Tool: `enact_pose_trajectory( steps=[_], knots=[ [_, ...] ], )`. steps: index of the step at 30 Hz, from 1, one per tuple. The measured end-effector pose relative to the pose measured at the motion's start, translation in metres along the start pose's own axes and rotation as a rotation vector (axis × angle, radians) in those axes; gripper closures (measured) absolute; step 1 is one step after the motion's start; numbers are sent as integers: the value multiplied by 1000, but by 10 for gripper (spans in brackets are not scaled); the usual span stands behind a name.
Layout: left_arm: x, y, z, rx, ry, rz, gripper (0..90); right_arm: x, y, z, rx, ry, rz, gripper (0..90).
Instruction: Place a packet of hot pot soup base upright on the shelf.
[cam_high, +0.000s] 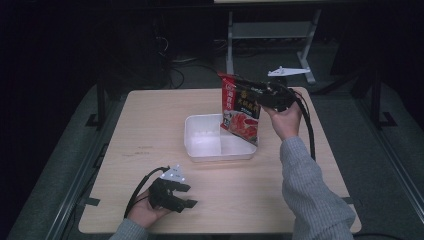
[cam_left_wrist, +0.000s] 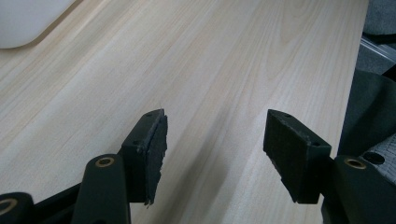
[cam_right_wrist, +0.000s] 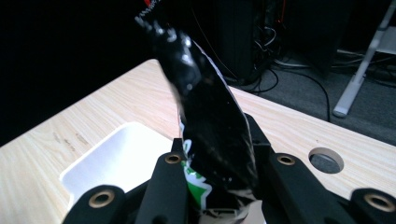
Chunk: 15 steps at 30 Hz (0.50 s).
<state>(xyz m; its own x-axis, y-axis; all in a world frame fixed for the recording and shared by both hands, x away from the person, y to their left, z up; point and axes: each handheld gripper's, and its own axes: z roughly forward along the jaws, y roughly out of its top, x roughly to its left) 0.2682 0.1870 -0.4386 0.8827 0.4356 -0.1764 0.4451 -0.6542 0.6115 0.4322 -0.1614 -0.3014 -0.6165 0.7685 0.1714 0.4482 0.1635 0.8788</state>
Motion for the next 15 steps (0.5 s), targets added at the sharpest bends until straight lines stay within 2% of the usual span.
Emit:
enact_pose_trajectory(
  steps=[15],
  knots=[
    [0,1,1,0,-2,2,390,3,-19,16,25,6,-7,760]
  ],
)
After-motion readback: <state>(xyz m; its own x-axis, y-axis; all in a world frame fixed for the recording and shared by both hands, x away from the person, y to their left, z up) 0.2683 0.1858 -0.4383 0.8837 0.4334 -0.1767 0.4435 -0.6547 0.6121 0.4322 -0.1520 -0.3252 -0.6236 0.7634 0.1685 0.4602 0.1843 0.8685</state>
